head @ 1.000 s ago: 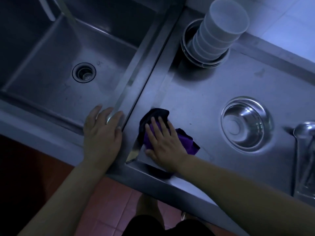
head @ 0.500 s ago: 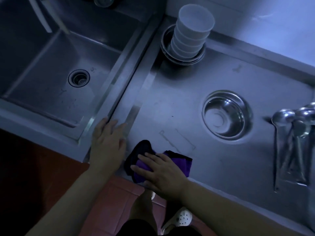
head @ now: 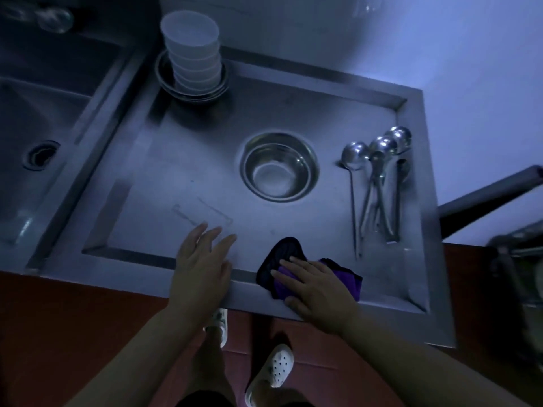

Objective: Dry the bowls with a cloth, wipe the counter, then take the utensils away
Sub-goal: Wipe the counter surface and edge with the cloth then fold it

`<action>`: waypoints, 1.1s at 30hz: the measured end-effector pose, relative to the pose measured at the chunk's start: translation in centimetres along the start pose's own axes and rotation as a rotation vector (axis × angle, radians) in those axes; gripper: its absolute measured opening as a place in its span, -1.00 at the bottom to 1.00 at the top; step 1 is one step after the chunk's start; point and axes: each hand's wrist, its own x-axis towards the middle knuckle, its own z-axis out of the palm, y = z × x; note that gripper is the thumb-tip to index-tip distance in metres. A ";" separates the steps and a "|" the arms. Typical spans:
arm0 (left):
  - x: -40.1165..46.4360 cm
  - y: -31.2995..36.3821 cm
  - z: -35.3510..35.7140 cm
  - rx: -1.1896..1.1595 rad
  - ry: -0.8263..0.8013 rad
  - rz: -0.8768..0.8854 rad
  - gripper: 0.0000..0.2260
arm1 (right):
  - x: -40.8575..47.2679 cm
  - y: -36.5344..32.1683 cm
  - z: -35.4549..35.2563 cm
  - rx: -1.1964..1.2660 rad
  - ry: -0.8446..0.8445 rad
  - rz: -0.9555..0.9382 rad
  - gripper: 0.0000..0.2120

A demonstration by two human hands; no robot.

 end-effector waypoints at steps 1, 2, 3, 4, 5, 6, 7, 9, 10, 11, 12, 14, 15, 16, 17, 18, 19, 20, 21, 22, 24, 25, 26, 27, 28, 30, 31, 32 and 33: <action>-0.1 1.3 0.5 -0.003 0.000 0.022 -0.60 | -1.2 1.1 0.1 0.007 0.001 0.026 -0.49; -0.2 2.5 0.9 0.000 -0.004 0.039 -0.60 | -2.3 2.2 0.3 0.013 -0.002 0.049 -0.49; -0.3 3.7 1.2 0.010 -0.010 0.054 -0.59 | -3.3 3.2 0.4 0.015 -0.002 0.070 -0.49; -0.3 4.8 1.6 0.020 -0.022 0.064 -0.59 | -4.2 4.2 0.5 0.018 0.002 0.089 -0.49; -0.4 5.9 1.9 0.026 -0.037 0.068 -0.59 | -4.9 5.0 0.6 0.023 0.008 0.108 -0.49; -0.4 6.9 2.2 0.026 -0.048 0.072 -0.60 | -5.5 5.7 0.7 0.029 0.017 0.129 -0.50; -0.4 7.8 2.4 0.026 -0.054 0.084 -0.60 | -5.9 6.3 0.8 0.040 0.030 0.151 -0.50; -0.1 9.4 2.9 0.039 -0.062 0.124 -0.56 | -6.1 7.2 0.8 0.079 0.054 0.200 -0.52; 0.2 10.1 3.0 0.052 -0.071 0.144 -0.53 | -5.9 7.5 0.6 0.099 0.061 0.215 -0.52; 0.5 10.6 3.2 0.063 -0.082 0.156 -0.52 | -5.7 7.8 0.5 0.113 0.063 0.230 -0.52; 0.8 11.1 3.2 0.069 -0.092 0.163 -0.52 | -5.5 8.0 0.5 0.119 0.062 0.243 -0.52; 1.7 12.0 3.4 0.075 -0.103 0.187 -0.52 | -5.1 8.3 0.1 0.126 0.064 0.245 -0.51; 2.1 12.2 3.6 0.079 -0.103 0.208 -0.52 | -4.9 8.3 -0.2 0.138 0.068 0.248 -0.52; 2.8 12.5 3.8 0.082 -0.102 0.230 -0.52 | -4.9 8.4 -0.7 0.156 0.094 0.259 -0.53; 3.5 12.7 4.2 0.087 -0.105 0.247 -0.52 | -4.9 8.5 -1.4 0.169 0.163 0.270 -0.56; 4.3 12.9 4.5 0.095 -0.119 0.257 -0.52 | -4.9 8.9 -2.1 0.170 0.283 0.291 -0.62; 5.2 13.1 5.0 0.103 -0.138 0.264 -0.51 | -4.9 9.6 -2.6 0.151 0.431 0.336 -0.70; 6.1 13.3 5.6 0.107 -0.156 0.271 -0.51 | -4.9 10.5 -3.1 0.133 0.562 0.417 -0.77; 7.1 13.6 6.3 0.106 -0.171 0.279 -0.51 | -4.8 11.5 -3.6 0.129 0.644 0.523 -0.80; 8.1 13.9 6.9 0.103 -0.188 0.294 -0.52 | -4.6 12.5 -4.1 0.135 0.680 0.639 -0.80; 9.8 14.6 8.3 0.106 -0.208 0.343 -0.54 | -4.0 14.4 -4.8 0.175 0.674 0.827 -0.77; 10.6 14.9 9.1 0.114 -0.228 0.365 -0.54 | -3.6 15.1 -4.9 0.192 0.635 0.893 -0.75; 11.4 15.2 9.8 0.126 -0.260 0.375 -0.53 | -3.2 15.5 -5.0 0.201 0.586 0.941 -0.73; 12.2 15.5 10.6 0.140 -0.294 0.376 -0.51 | -2.8 15.8 -5.0 0.214 0.545 0.981 -0.70; 12.9 15.9 11.2 0.155 -0.333 0.375 -0.50 | -2.4 16.1 -5.0 0.239 0.524 1.019 -0.67; 14.2 16.4 12.9 0.177 -0.395 0.396 -0.49 | -1.9 16.5 -5.0 0.317 0.519 1.067 -0.61; 14.8 16.6 13.6 0.173 -0.419 0.403 -0.48 | -1.7 16.8 -5.0 0.362 0.527 1.072 -0.58; 15.3 16.8 14.1 0.179 -0.431 0.415 -0.47 | -1.7 17.0 -5.1 0.414 0.539 1.066 -0.54; 15.7 17.1 14.6 0.189 -0.438 0.431 -0.45 | -1.7 17.2 -5.2 0.460 0.551 1.051 -0.51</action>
